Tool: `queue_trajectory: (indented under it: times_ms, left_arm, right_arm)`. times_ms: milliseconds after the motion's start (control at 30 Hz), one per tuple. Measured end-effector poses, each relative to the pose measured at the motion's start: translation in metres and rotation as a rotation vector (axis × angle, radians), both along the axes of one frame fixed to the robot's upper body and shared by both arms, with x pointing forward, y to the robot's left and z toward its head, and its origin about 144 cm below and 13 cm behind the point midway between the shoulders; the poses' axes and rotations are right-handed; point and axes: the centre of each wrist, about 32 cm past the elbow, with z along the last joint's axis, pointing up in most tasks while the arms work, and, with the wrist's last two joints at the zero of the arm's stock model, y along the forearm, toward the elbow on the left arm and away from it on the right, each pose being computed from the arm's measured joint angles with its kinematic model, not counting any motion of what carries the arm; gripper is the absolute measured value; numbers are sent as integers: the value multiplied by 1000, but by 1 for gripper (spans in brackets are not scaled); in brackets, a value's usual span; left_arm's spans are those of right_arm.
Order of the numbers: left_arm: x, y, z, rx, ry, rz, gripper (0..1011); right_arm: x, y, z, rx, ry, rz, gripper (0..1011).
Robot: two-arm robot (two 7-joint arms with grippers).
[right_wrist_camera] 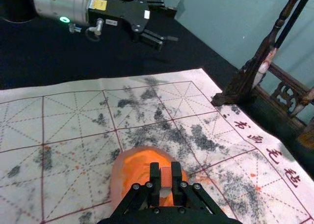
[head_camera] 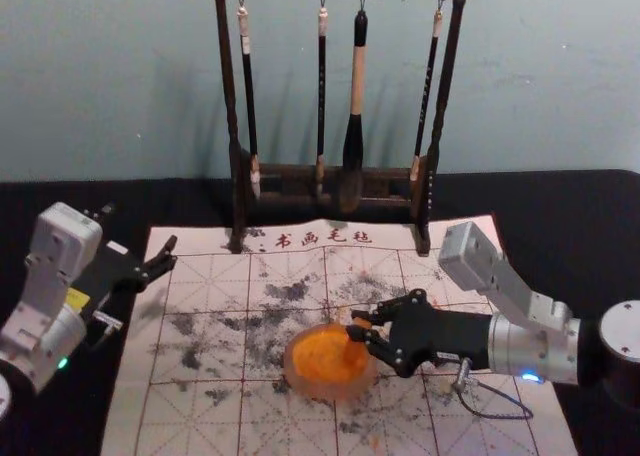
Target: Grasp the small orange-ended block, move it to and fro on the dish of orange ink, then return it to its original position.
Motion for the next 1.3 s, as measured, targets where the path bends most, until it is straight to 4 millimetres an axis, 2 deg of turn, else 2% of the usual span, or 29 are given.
queue_trajectory:
  times_ms: [533,1300]
  left_arm:
    - [0,0,0,0,0,0,1001]
    - [0,0,0,0,0,0,1001]
  right_arm:
    - [-7,5,-1,7,3,41,110]
    - [10,14,2,-9,-20,37,110]
